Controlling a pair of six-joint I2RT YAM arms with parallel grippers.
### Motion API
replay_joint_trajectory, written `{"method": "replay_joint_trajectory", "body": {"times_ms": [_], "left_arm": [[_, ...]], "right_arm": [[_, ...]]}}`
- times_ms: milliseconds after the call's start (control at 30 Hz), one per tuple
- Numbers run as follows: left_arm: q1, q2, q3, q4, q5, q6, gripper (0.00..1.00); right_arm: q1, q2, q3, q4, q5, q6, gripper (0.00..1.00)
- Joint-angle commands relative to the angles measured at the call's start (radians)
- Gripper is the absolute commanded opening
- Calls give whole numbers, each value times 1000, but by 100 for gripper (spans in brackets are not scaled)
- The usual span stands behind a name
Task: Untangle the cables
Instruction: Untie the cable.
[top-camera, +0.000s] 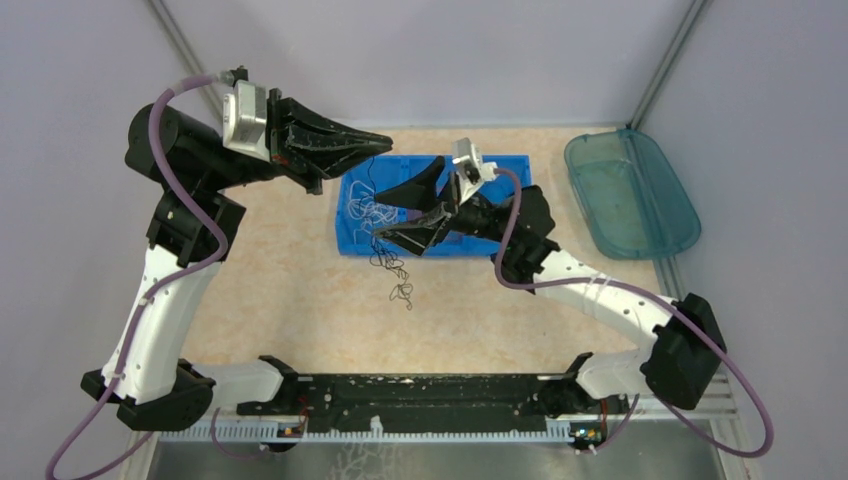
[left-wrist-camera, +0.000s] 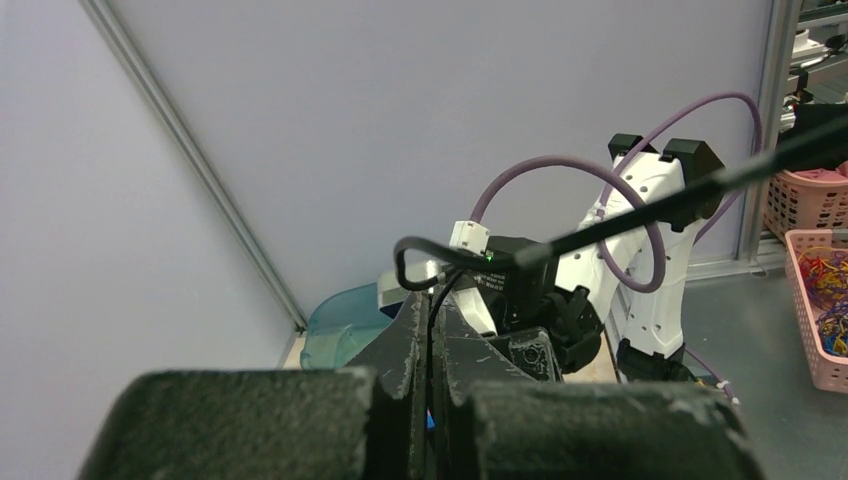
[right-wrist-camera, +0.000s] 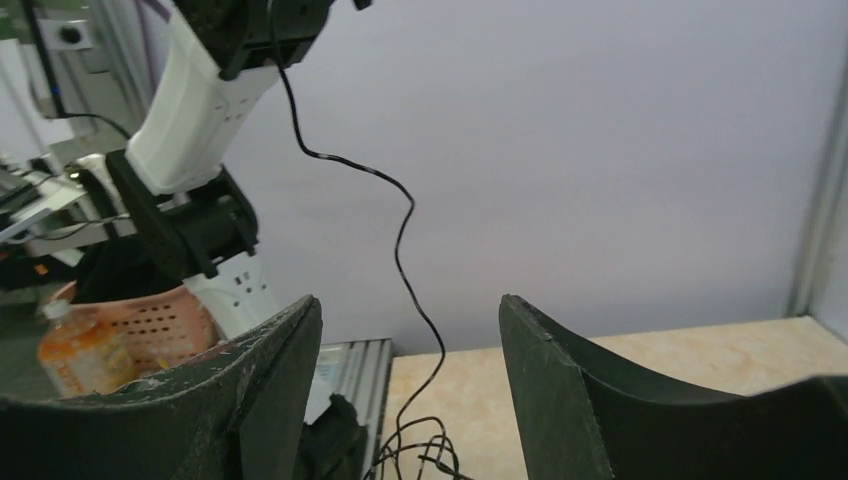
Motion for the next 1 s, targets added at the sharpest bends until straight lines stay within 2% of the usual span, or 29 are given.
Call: {"method": "replay_joint_trajectory", "body": {"times_ms": [0, 100, 200, 467, 633, 767, 967], "left_arm": [[-5, 2, 9, 28, 12, -5, 0], [-5, 3, 10, 29, 12, -8, 0], [-6, 3, 12, 34, 11, -14, 0], [-6, 7, 26, 34, 11, -15, 0], [-7, 15, 44, 36, 10, -17, 0], [-8, 21, 65, 32, 6, -8, 0], [-8, 40, 106, 27, -8, 6, 0]], "right_arm": [[42, 44, 98, 95, -148, 39, 66], [67, 89, 143, 9, -125, -14, 63], [70, 135, 174, 7, -99, -19, 55], [99, 242, 169, 100, -115, 47, 21], [123, 301, 116, 147, -99, 85, 14], [132, 340, 14, 263, -66, 138, 9], [167, 406, -109, 324, 5, 117, 4]]}}
